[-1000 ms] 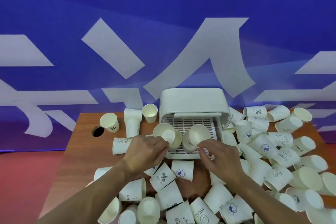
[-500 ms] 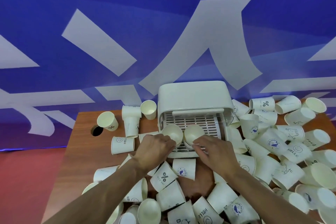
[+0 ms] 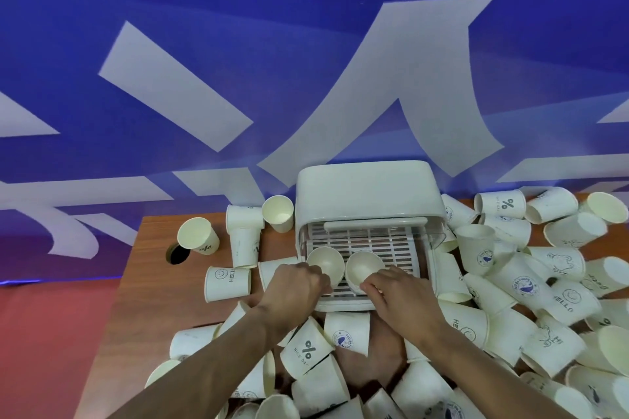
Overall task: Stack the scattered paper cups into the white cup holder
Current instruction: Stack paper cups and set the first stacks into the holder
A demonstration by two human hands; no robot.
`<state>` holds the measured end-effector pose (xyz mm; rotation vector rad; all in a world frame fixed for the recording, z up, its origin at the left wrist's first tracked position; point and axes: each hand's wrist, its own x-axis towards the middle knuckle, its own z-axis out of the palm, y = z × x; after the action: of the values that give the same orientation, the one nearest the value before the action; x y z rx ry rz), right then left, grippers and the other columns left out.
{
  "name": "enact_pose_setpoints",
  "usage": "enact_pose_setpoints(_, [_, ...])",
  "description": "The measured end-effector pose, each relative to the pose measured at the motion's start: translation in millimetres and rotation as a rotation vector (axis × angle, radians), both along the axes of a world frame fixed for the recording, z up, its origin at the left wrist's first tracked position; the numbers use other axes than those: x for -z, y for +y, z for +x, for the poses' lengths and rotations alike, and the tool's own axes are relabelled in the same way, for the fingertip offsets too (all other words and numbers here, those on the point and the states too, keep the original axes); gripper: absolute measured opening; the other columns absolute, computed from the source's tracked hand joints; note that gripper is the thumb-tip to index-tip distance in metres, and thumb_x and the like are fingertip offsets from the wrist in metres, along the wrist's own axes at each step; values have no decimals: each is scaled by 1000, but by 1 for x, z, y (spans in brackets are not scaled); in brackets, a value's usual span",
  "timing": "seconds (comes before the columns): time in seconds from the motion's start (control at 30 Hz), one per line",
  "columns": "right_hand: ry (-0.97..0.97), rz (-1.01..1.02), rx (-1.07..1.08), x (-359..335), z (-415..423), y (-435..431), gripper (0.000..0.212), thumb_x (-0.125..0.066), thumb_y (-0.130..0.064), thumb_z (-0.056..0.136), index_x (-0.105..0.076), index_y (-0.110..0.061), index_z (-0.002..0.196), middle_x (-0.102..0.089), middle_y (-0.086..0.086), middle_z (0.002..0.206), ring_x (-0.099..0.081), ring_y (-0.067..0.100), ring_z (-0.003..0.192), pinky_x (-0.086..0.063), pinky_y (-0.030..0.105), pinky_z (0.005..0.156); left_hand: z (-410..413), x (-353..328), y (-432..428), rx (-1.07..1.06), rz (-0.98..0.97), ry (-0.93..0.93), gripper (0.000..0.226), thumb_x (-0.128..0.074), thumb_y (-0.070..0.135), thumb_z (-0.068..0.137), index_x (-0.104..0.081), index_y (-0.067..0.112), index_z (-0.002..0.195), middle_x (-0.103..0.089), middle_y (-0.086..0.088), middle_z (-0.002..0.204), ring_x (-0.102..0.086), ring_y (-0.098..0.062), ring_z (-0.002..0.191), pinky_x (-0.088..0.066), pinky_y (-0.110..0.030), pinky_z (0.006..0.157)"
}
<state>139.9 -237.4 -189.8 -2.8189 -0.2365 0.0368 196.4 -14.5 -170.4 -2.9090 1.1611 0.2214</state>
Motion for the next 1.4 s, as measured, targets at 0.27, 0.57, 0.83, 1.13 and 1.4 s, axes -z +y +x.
enact_pose_setpoints(0.27, [-42,-84,-40,-13,-6,7,12,-60,-39,88,-70,-34,84,-69,-14,77,-63,9,56,-32,22,49,-8,-11,8,48,-121,-30,22,-47,37,97,-63,23,102,-63,5,93,-62,-20,77,-35,-28,49])
enact_pose_setpoints(0.57, [-255,-208,-62,-38,-2,37,21,-57,-29,87,-63,-24,67,-58,-7,60,-53,14,48,-32,23,42,-29,-33,78,-63,-135,-130,6,-56,22,86,-61,21,84,-58,5,75,-56,-18,62,-43,-31,44])
enact_pose_setpoints(0.83, [-70,-162,-476,-37,-18,136,19,-51,-30,91,-65,-26,78,-62,-9,74,-61,12,62,-43,30,48,-71,-48,183,-321,-85,-142,8,-58,29,88,-64,25,84,-60,6,71,-58,-19,56,-38,-28,40])
enact_pose_setpoints(1.13, [72,-185,-890,-17,-61,246,32,-41,-47,89,-64,-25,91,-63,-6,88,-62,18,73,-37,33,57,-152,-18,281,-248,-49,-116,48,-43,67,89,-56,26,69,-55,10,70,-53,-16,52,-38,-26,41])
enact_pose_setpoints(1.4, [96,-238,-909,-10,-89,292,38,-48,-50,88,-61,-16,96,-65,5,92,-64,29,80,-33,38,62,-191,-5,282,-172,95,50,47,-42,71,78,-53,26,70,-58,10,72,-52,-16,53,-26,-25,41])
